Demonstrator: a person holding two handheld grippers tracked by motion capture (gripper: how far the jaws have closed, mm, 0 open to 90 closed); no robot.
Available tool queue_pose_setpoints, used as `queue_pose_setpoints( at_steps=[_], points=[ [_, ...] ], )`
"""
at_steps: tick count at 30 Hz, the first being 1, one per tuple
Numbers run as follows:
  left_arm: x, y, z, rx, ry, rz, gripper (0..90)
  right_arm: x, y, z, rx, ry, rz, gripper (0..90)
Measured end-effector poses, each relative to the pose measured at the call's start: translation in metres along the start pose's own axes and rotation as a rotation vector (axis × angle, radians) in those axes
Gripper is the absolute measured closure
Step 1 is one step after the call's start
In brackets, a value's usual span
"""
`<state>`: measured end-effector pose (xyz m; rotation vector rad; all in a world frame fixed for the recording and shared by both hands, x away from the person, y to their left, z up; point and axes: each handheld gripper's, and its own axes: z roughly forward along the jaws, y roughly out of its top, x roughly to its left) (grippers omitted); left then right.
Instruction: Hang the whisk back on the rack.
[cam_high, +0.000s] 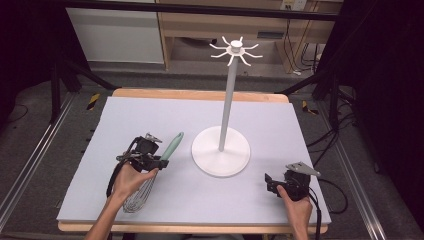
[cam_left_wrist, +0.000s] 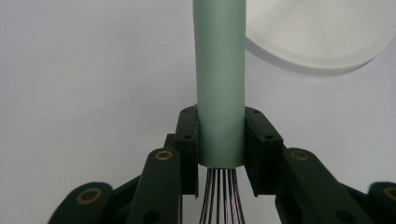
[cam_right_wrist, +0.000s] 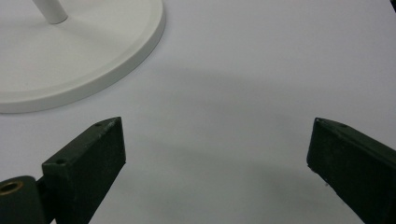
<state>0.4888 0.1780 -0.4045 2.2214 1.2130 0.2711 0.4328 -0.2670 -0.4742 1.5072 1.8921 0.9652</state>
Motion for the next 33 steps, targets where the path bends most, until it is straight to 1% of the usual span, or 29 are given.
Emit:
queue_pose_setpoints(
  at_steps=[4, 6, 10, 12, 15, 18, 19, 20, 22, 27, 28, 31, 33],
  points=[
    [0.0, -0.001, -0.013, -0.073, -0.003, -0.002, 68.8, 0.0, 0.0, -0.001, -0.005, 0.001, 0.004, 4.9],
    [0.0, -0.001, -0.02, -0.105, -0.008, 0.006, 68.8, 0.0, 0.0, -0.001, -0.006, -0.003, 0.006, 4.9],
    [-0.001, -0.001, -0.03, -0.165, -0.003, 0.01, 68.8, 0.0, 0.0, -0.001, -0.011, -0.006, 0.004, 5.0],
    [-0.001, -0.002, -0.035, -0.196, -0.004, 0.02, 68.8, 0.0, 0.0, -0.002, -0.012, -0.004, 0.005, 5.0],
    [-0.004, -0.003, -0.043, -0.255, -0.003, 0.035, 68.8, 0.0, 0.0, -0.002, -0.017, -0.005, 0.006, 5.0],
    [-0.005, -0.004, -0.048, -0.309, 0.0, 0.039, 68.8, 0.0, 0.0, -0.002, -0.021, -0.009, 0.005, 5.1],
    [-0.006, -0.005, -0.051, -0.339, 0.0, 0.036, 68.8, 0.0, 0.0, -0.002, -0.024, -0.011, 0.006, 5.1],
    [-0.006, -0.005, -0.051, -0.339, 0.0, 0.036, 68.8, 0.0, 0.0, -0.002, -0.024, -0.011, 0.006, 5.1],
    [-0.007, -0.005, -0.054, -0.37, -0.001, 0.034, 68.8, 0.0, 0.0, -0.003, -0.03, -0.011, 0.012, 5.1],
    [-0.01, -0.004, -0.06, -0.442, 0.002, 0.036, 68.8, 0.0, 0.0, -0.003, -0.033, -0.01, 0.008, 5.1],
    [-0.01, -0.004, -0.061, -0.453, -0.002, 0.037, 68.8, 0.0, 0.0, -0.003, -0.032, -0.011, 0.007, 5.1],
    [-0.01, -0.002, -0.064, -0.47, -0.038, 0.032, 68.7, 0.0, 0.0, -0.003, -0.035, -0.01, 0.009, 5.1],
    [-0.01, -0.001, -0.066, -0.493, -0.035, 0.033, 68.7, 0.0, 0.0, -0.003, -0.032, -0.014, 0.008, 5.1]
  ],
)
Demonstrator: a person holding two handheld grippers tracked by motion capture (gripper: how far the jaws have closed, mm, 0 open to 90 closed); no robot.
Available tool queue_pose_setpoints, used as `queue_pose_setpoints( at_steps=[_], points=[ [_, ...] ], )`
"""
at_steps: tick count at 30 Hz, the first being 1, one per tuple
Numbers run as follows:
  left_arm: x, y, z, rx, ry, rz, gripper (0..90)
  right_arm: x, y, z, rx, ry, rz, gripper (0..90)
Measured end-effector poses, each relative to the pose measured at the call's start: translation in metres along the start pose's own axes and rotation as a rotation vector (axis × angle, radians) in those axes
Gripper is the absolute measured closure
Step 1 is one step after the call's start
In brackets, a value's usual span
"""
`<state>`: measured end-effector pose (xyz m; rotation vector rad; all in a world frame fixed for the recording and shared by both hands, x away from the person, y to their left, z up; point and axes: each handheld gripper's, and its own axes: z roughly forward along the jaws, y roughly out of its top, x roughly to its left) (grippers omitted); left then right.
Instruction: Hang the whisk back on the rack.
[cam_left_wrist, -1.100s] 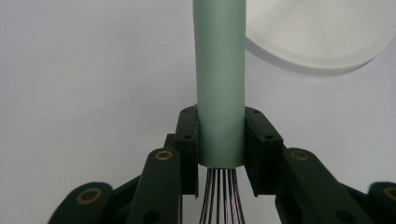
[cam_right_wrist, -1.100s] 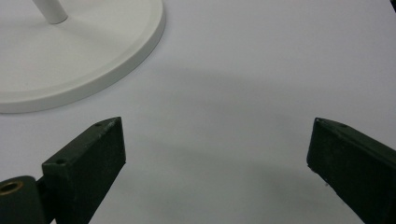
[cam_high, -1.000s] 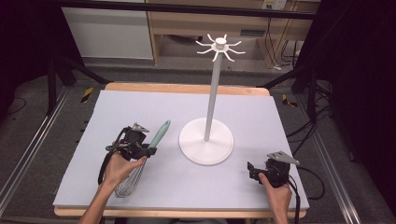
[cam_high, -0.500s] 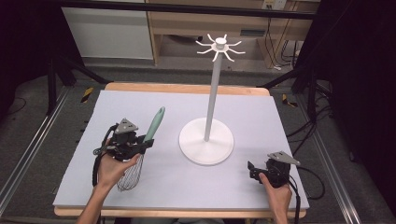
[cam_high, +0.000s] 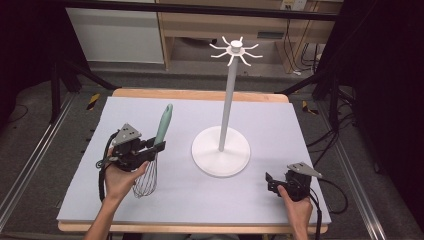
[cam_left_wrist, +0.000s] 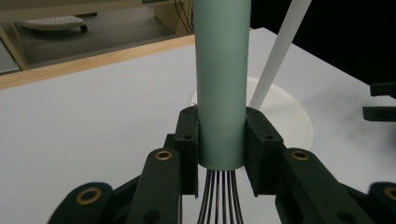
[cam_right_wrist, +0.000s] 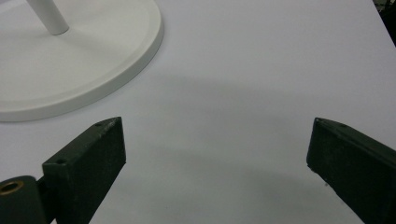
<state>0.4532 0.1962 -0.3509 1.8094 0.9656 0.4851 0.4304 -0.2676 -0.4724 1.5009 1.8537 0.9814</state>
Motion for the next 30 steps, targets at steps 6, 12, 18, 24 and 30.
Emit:
queue_pose_setpoints(
  at_steps=[6, 12, 18, 24, 30],
  points=[
    [-0.002, 0.007, -0.005, -0.075, -0.008, -0.001, 68.7, 0.0, 0.0, 0.0, 0.0, -0.001, -0.001, 5.1],
    [-0.006, 0.016, -0.007, -0.116, -0.029, 0.004, 68.7, 0.0, 0.0, 0.0, -0.004, 0.0, -0.006, 5.1],
    [-0.011, 0.023, -0.007, -0.157, -0.047, 0.017, 68.7, 0.0, 0.0, 0.0, -0.005, 0.0, -0.007, 5.1],
    [-0.016, 0.035, -0.005, -0.182, -0.066, 0.034, 68.7, -0.001, 0.0, 0.0, -0.004, -0.002, -0.005, 5.1],
    [-0.021, 0.052, -0.003, -0.203, -0.085, 0.043, 68.7, -0.001, 0.0, 0.0, -0.006, -0.001, -0.003, 5.1]
  ],
)
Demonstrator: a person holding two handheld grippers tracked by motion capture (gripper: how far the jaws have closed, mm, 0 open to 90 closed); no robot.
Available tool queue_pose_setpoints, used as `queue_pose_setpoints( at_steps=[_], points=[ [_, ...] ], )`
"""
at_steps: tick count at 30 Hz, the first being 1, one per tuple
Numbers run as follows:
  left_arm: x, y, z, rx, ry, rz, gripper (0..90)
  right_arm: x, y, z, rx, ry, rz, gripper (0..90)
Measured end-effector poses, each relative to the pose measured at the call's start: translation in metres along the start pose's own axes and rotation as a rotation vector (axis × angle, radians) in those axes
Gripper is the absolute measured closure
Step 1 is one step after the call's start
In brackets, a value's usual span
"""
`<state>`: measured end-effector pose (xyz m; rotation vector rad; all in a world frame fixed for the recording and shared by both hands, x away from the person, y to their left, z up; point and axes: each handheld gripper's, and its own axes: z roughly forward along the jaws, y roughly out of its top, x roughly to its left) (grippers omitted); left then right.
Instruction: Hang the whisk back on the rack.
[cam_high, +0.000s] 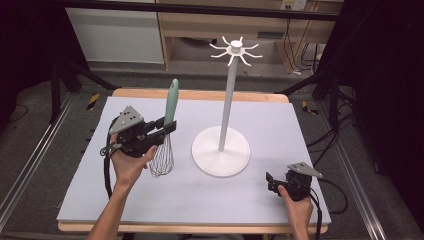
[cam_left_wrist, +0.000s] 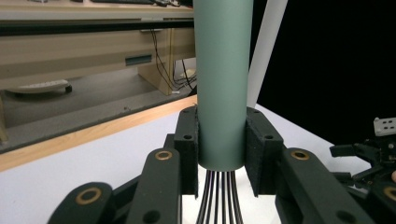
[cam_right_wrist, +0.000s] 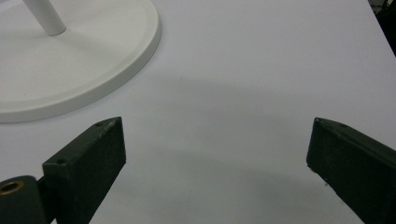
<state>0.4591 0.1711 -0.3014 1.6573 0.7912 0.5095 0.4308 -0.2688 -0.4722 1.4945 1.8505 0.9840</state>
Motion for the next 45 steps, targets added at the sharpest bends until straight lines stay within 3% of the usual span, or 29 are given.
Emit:
queue_pose_setpoints(
  at_steps=[8, 15, 28, 45],
  points=[
    [-0.007, 0.018, 0.003, -0.037, -0.018, 0.027, 68.7, -0.001, 0.0, 0.0, 0.001, 0.0, 0.005, 5.1],
    [-0.015, 0.033, 0.006, -0.042, -0.022, 0.067, 68.7, -0.001, 0.0, 0.0, 0.003, -0.003, 0.008, 5.1],
    [-0.026, 0.061, 0.016, -0.053, -0.035, 0.098, 68.7, -0.002, 0.0, 0.0, 0.0, -0.003, 0.007, 5.1],
    [-0.031, 0.073, 0.034, -0.033, -0.041, 0.108, 68.6, -0.002, 0.0, 0.0, -0.001, -0.003, 0.01, 5.1]
  ],
)
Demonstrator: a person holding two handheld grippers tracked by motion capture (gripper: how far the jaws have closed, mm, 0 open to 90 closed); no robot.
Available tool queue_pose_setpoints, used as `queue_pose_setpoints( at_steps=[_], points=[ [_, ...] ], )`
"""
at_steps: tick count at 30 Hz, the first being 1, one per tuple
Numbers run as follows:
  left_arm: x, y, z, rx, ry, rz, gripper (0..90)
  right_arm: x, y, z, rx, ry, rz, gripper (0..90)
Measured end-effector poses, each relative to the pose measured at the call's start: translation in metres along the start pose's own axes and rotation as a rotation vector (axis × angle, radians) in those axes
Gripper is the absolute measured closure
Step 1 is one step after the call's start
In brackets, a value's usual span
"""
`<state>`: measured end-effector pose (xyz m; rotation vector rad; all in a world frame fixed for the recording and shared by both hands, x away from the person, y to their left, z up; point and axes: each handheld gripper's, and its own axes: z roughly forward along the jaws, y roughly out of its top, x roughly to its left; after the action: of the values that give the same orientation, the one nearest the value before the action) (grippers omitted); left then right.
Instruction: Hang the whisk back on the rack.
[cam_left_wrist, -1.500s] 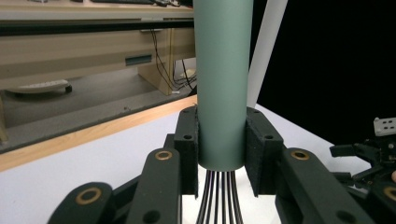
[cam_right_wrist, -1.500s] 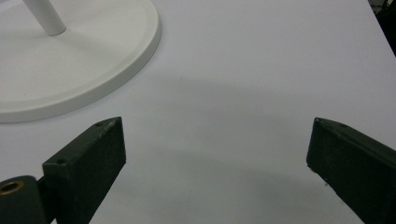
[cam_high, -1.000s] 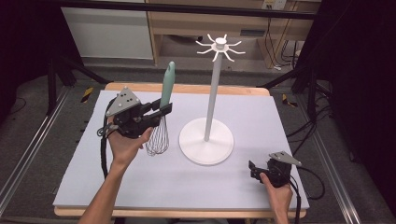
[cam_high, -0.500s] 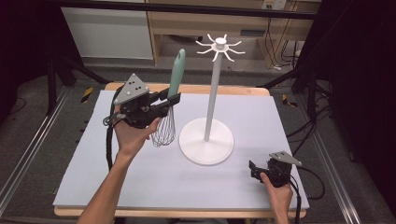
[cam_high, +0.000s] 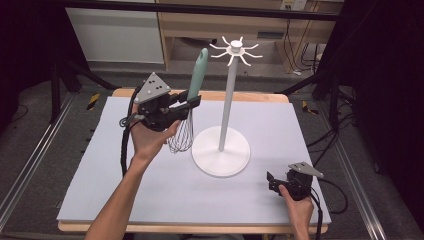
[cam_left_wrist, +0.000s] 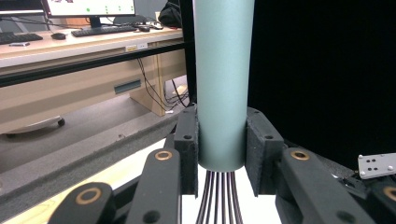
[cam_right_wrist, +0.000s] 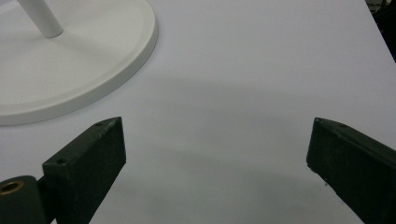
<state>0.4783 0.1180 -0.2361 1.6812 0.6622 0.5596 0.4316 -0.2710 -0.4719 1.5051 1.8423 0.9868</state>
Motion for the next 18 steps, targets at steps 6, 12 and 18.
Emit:
queue_pose_setpoints(
  at_steps=[6, 12, 18],
  points=[
    [-0.002, 0.003, 0.004, 0.012, 0.002, 0.011, 68.6, 0.0, 0.0, 0.0, 0.002, 0.003, 0.0, 5.1],
    [-0.001, 0.004, 0.008, 0.02, 0.005, 0.009, 68.7, 0.0, 0.0, 0.0, -0.001, 0.003, 0.005, 5.1],
    [-0.002, 0.003, 0.011, 0.024, -0.001, 0.008, 68.7, 0.0, 0.0, 0.0, 0.0, 0.003, 0.005, 5.1]
  ],
)
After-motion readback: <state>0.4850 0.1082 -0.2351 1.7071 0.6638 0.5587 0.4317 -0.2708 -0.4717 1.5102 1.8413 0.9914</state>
